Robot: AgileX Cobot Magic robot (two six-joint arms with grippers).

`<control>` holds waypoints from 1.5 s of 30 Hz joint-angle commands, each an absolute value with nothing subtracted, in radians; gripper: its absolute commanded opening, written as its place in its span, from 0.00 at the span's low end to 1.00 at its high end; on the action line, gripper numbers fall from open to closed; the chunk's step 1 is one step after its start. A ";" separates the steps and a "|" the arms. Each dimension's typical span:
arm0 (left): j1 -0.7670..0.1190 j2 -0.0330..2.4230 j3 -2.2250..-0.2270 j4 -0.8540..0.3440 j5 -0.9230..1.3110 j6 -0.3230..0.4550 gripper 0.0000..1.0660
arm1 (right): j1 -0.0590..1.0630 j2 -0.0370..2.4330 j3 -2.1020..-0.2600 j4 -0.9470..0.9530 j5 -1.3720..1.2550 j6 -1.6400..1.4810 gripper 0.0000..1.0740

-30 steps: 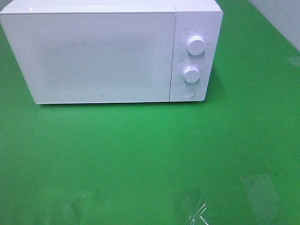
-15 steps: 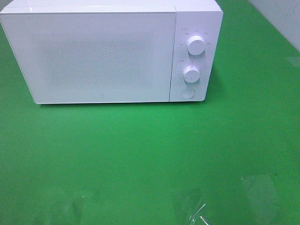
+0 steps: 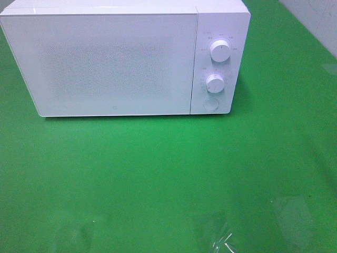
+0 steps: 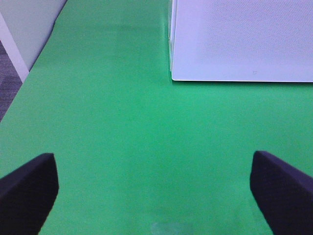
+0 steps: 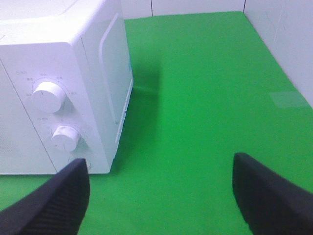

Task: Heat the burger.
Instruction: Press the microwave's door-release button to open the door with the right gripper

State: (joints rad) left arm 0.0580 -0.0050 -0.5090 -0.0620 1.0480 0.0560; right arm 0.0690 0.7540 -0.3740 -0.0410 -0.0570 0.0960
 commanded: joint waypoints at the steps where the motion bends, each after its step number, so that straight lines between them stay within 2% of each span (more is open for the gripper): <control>1: 0.060 -0.025 -0.504 -0.069 1.040 0.053 0.94 | 0.063 0.829 -0.348 -0.047 -0.237 0.108 0.71; 6: 0.060 -0.025 -0.504 -0.069 1.040 0.053 0.94 | 0.063 0.920 -0.346 -0.047 -0.330 0.108 0.71; 18: 0.060 -0.025 -0.504 -0.069 1.040 0.053 0.94 | 0.063 1.238 -0.274 -0.047 -0.860 0.075 0.71; 23: 0.060 -0.025 -0.504 -0.069 1.040 0.053 0.94 | 0.065 1.335 -0.255 -0.029 -0.962 0.056 0.71; 28: 0.060 -0.025 -0.504 -0.069 1.040 0.053 0.94 | 0.163 1.422 -0.246 0.115 -1.025 -0.030 0.71; 29: 0.060 -0.025 -0.504 -0.069 1.040 0.053 0.94 | 0.225 1.461 -0.246 0.188 -1.054 -0.086 0.71; 34: 0.060 -0.025 -0.504 -0.069 1.040 0.053 0.94 | 0.323 1.509 -0.246 0.294 -1.105 -0.111 0.71; 36: 0.060 -0.025 -0.504 -0.069 1.040 0.053 0.94 | 0.422 1.547 -0.246 0.392 -1.137 -0.111 0.71; 39: 0.060 -0.025 -0.504 -0.069 1.040 0.053 0.94 | 0.446 1.558 -0.246 0.412 -1.142 -0.114 0.71; 40: 0.060 -0.025 -0.504 -0.069 1.040 0.053 0.94 | 0.491 1.580 -0.246 0.458 -1.157 -0.120 0.71; 45: 0.060 -0.025 -0.504 -0.069 1.040 0.053 0.94 | 0.569 1.613 -0.250 0.527 -1.186 -0.133 0.71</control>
State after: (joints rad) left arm 0.0580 -0.0050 -0.5090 -0.0620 1.0480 0.0560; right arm 0.5580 1.6130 -0.2480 0.5100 -1.1570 -0.1190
